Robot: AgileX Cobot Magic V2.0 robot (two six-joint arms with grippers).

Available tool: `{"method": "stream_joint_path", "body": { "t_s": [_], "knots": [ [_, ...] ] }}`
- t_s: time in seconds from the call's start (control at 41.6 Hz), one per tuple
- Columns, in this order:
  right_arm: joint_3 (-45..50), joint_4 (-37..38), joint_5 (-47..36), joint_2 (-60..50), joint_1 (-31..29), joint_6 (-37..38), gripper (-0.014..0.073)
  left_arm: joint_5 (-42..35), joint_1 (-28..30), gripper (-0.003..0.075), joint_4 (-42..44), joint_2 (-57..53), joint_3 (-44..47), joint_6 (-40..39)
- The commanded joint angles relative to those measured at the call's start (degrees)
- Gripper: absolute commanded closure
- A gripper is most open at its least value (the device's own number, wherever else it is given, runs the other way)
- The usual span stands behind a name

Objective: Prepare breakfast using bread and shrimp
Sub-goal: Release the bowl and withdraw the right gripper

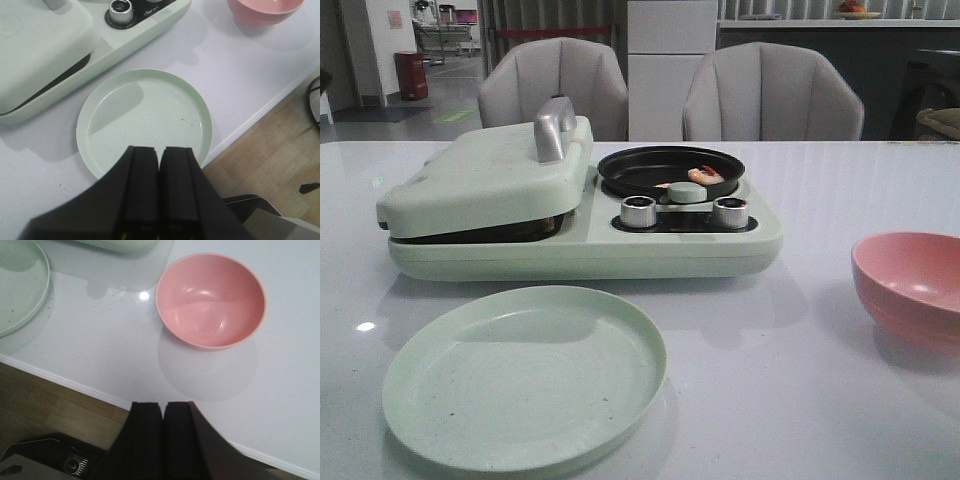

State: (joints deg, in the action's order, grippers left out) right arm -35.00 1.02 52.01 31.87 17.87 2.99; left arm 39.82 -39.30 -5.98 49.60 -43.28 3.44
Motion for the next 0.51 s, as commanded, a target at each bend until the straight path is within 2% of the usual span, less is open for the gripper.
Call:
{"method": "stream_joint_path", "body": {
  "t_s": [0.0,0.481],
  "knots": [
    [-1.3,0.8,-3.7,0.0,-0.3,0.1,0.0559,-3.4,-0.5,0.0619,-0.7,-0.4,-1.7,-0.5],
    [-1.3,0.6,-3.6,0.0,-0.3,0.1,0.0559,-3.6,-1.4,0.0619,-0.8,-1.3,-1.7,-0.5]
  ]
}}
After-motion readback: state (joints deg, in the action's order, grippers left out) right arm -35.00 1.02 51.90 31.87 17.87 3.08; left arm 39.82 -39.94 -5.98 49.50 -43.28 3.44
